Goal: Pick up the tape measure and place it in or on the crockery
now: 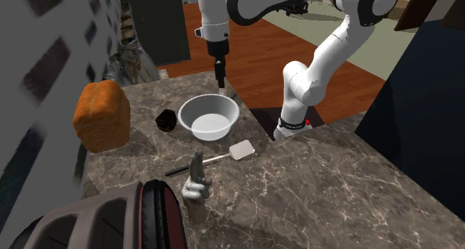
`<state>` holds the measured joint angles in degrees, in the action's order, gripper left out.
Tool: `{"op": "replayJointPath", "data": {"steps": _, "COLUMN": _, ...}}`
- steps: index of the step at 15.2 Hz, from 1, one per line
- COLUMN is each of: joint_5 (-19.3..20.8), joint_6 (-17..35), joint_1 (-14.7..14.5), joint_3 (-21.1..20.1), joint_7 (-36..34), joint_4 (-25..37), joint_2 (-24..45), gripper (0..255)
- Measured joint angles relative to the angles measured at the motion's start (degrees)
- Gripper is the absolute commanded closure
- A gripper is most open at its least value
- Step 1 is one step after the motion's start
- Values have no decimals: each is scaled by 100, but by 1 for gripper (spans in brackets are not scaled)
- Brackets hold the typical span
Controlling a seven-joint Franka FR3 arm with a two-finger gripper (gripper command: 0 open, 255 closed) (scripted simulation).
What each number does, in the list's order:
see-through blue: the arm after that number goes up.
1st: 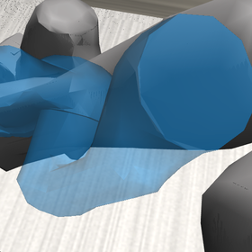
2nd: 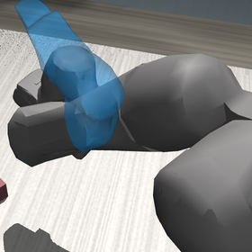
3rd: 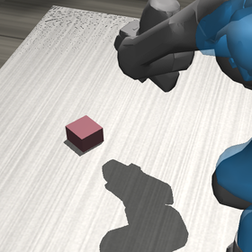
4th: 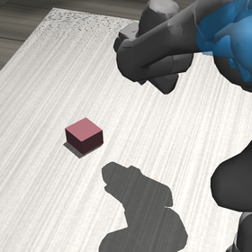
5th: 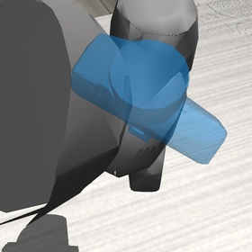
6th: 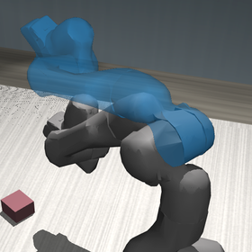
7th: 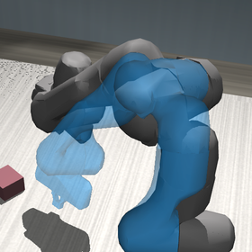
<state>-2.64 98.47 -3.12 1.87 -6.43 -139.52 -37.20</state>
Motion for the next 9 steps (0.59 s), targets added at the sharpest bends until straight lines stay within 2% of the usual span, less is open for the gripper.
{"op": "replayJointPath", "data": {"steps": 9, "joint_5": -580, "joint_6": 1444, "joint_1": -228, "joint_3": -191, "joint_7": -360, "joint_4": 621, "joint_2": 1512, "gripper": 0}}
